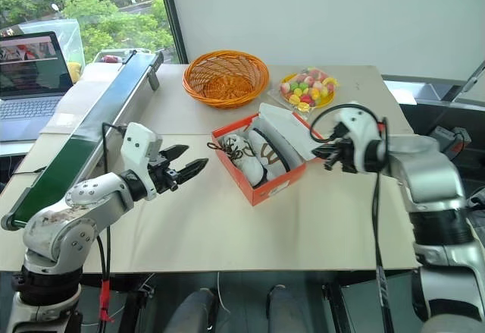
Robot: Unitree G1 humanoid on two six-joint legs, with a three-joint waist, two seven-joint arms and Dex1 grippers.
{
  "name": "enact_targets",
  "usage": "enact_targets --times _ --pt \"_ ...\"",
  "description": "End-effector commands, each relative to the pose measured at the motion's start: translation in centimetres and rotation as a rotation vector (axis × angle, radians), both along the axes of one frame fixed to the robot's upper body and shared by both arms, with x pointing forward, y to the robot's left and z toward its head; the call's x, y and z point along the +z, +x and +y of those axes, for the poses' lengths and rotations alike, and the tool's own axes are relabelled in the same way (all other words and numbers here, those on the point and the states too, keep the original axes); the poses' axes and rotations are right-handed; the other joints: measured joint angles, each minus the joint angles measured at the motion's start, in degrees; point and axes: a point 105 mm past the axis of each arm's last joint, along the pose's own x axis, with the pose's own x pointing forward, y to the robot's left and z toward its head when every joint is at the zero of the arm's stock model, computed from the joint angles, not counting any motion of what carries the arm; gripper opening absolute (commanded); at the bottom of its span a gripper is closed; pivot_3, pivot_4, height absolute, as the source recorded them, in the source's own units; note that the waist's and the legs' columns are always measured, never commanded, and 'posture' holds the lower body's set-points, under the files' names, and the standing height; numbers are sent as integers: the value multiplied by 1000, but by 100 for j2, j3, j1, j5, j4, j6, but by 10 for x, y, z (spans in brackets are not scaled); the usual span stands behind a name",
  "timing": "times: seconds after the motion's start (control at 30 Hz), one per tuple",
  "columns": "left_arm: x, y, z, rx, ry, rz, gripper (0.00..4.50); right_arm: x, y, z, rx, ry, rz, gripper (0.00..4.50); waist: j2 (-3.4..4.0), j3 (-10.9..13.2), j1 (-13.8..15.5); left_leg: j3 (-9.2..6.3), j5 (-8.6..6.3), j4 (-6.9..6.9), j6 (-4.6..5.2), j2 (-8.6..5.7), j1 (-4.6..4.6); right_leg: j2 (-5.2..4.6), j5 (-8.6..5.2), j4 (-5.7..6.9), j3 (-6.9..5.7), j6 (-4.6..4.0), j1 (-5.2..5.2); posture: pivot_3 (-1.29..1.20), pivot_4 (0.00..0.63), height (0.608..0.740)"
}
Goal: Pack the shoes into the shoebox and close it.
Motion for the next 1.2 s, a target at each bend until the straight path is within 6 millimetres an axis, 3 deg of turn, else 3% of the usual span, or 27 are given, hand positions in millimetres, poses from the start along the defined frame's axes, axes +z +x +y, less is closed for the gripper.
enact_targets --times 0.03,0.13,0.2,0.33,0.53,0.73,0.9,1.2 --pt "15 -2 -8 -110 27 -50 3279 -3 -24 -8 -64 54 12 37 0 0 8 0 0 1 0 0 0 0 0 1 0 1 1 0 150 740" --pt "19 1 -9 -167 65 -48 3279 -33 -37 -20 -167 21 63 37 1 0 20 -1 -1 1 2 2 2 4 -3 1 -1 5 2 0 150 740" --pt "23 5 -7 -184 105 -65 3279 -52 -42 -16 -218 62 89 37 1 -1 13 3 -1 3 3 2 1 3 -13 1 2 22 2 0 150 740" --pt "25 9 -5 -213 187 -96 3279 -70 -30 -10 -308 150 23 37 3 -2 -59 6 -1 6 2 4 4 6 -23 3 7 38 1 0 150 740" --pt "28 8 -6 -226 210 -116 3279 -59 3 -9 -436 123 -189 37 5 -1 -99 9 -1 3 2 4 1 5 -18 3 12 31 -6 0 150 740" --pt "32 6 -5 -224 212 -121 3279 -71 21 -2 -435 123 -195 37 5 -1 -98 8 -1 1 2 5 3 5 -5 3 11 8 -3 0 150 740" --pt "34 6 -1 -198 214 -126 3279 -88 39 -9 -451 96 -186 37 5 -1 -101 8 -1 2 2 4 4 5 -2 4 11 4 -2 0 150 740" --pt "36 4 0 -169 211 -130 3279 -89 72 -2 -417 123 -223 37 5 -1 -135 10 -1 1 2 4 8 6 -1 6 14 2 -2 0 150 740"
